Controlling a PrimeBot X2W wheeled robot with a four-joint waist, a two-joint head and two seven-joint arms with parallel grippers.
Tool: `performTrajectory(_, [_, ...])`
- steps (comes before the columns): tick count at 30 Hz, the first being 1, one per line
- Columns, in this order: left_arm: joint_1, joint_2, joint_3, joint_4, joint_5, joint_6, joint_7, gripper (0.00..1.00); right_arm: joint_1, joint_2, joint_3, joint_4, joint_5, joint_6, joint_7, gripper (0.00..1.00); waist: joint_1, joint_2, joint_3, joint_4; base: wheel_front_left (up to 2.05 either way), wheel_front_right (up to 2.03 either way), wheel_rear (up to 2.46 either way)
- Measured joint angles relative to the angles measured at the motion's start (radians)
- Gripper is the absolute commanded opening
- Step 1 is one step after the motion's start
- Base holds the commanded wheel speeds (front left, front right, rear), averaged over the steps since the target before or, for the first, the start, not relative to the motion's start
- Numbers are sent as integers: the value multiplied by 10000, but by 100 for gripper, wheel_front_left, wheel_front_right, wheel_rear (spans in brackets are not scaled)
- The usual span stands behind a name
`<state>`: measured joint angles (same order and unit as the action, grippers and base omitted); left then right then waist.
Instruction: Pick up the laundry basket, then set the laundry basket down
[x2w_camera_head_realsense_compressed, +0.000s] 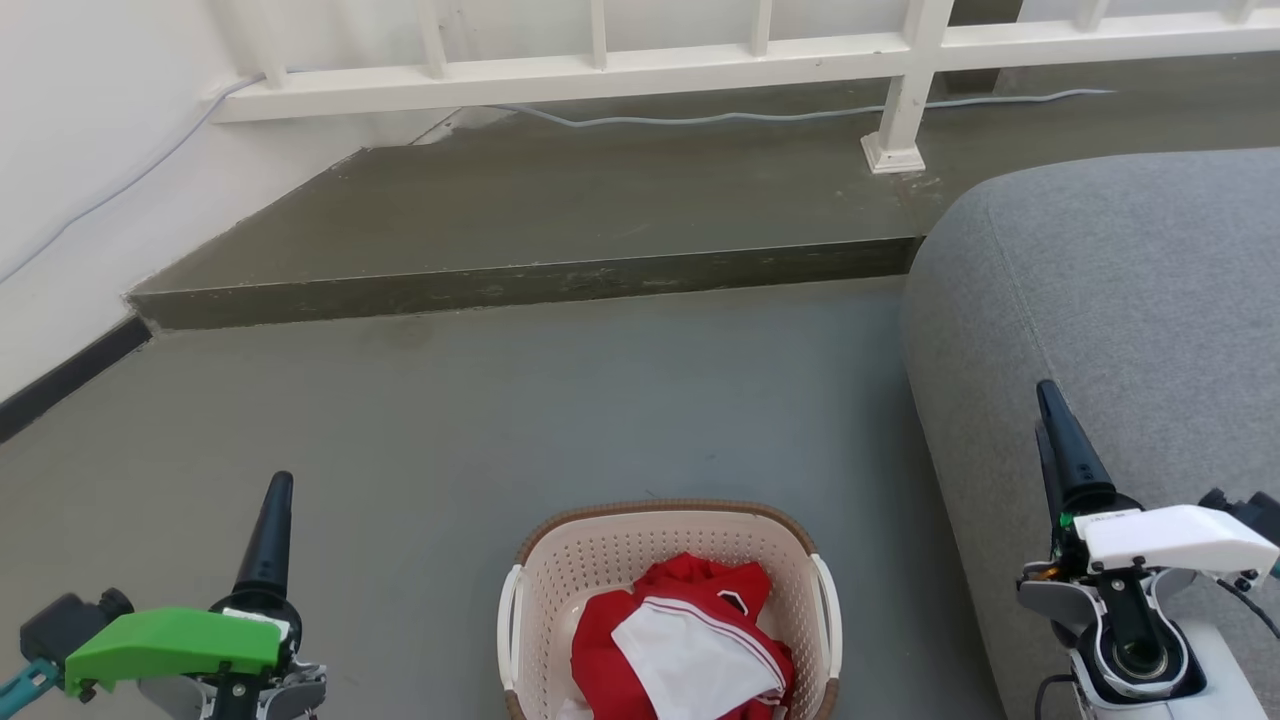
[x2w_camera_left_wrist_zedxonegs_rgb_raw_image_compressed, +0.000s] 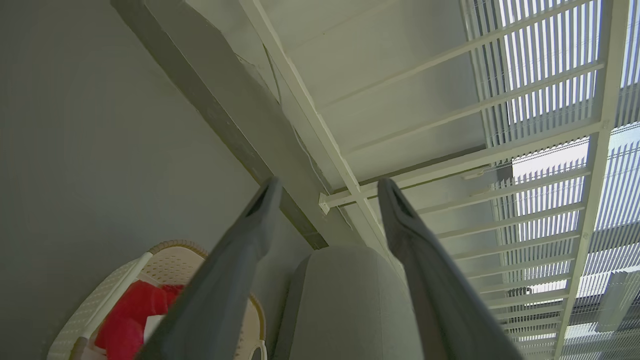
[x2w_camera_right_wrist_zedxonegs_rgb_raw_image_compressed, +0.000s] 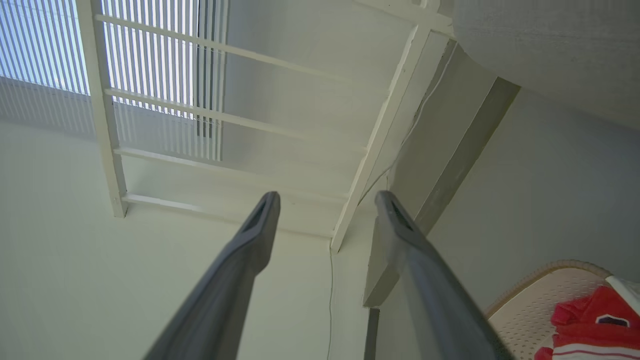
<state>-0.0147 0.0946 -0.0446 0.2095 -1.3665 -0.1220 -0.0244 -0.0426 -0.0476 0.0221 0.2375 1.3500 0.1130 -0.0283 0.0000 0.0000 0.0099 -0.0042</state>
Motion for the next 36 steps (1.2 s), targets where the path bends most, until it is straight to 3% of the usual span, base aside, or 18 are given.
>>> performTrajectory(14, [-18, 305, -355, -228, 2234, -2, -430, 100, -94, -69, 299, -297, -2663, -6, -472, 100, 0, 0, 16, -39, 0, 0, 0])
performTrajectory(36, [-53, 155, -474, -863, 5563, -10, -1235, 100, -109, -21, 1127, -869, -6466, -533, -1221, 100, 0, 0, 81, -68, 0, 0, 0])
